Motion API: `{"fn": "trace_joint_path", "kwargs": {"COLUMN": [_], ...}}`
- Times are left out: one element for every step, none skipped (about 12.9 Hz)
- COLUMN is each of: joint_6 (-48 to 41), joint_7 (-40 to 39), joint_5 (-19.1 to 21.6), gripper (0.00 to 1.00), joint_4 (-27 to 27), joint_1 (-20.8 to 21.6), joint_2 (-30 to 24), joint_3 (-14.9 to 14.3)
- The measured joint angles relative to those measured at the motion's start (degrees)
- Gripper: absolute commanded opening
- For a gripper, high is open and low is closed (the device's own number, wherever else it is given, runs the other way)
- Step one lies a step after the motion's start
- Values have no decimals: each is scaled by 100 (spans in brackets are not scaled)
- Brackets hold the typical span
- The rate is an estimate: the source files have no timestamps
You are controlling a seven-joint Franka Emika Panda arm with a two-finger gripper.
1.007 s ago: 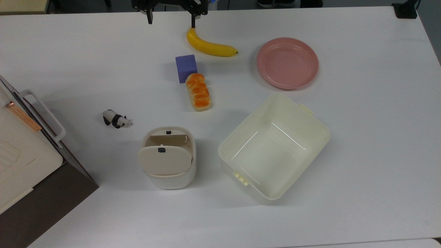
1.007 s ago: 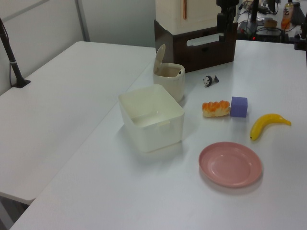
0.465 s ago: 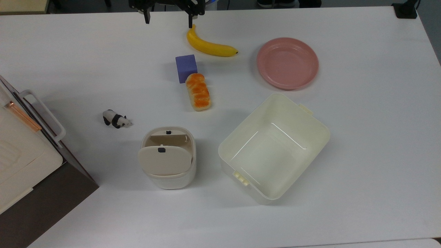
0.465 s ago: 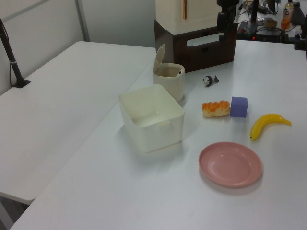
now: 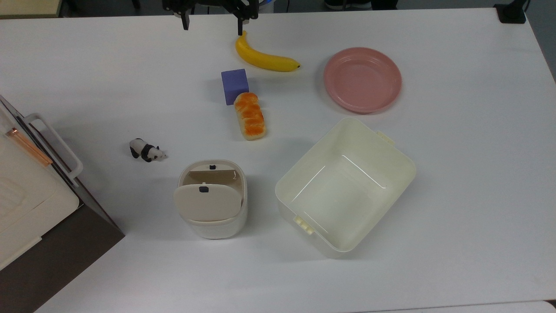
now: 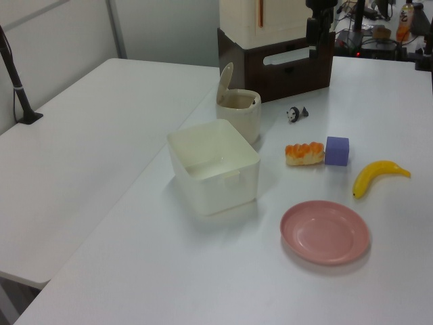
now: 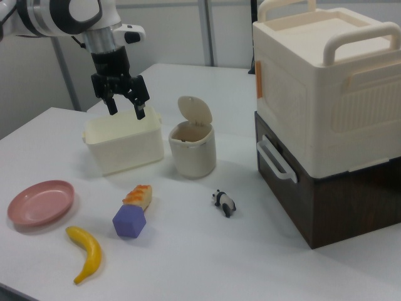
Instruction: Close the trash can
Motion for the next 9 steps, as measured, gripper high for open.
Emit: {"fn": "trace_joint_path", "kwargs": {"joint_6": [0,0,0,0,0,0,0,0,0], "joint_7": [0,0,0,-1,-3,-8,-50,-132,-223], "joint_5": [0,0,0,0,0,0,0,0,0], "gripper": [100,100,93,77,59,44,27,13,2], "joint_4": [0,0,0,0,0,0,0,0,-2], "joint_1": [0,1,1,4,7,7,9,10,11], "joint_2": [0,0,0,0,0,0,0,0,0], "joint_3": [0,0,0,0,0,0,0,0,0]}}
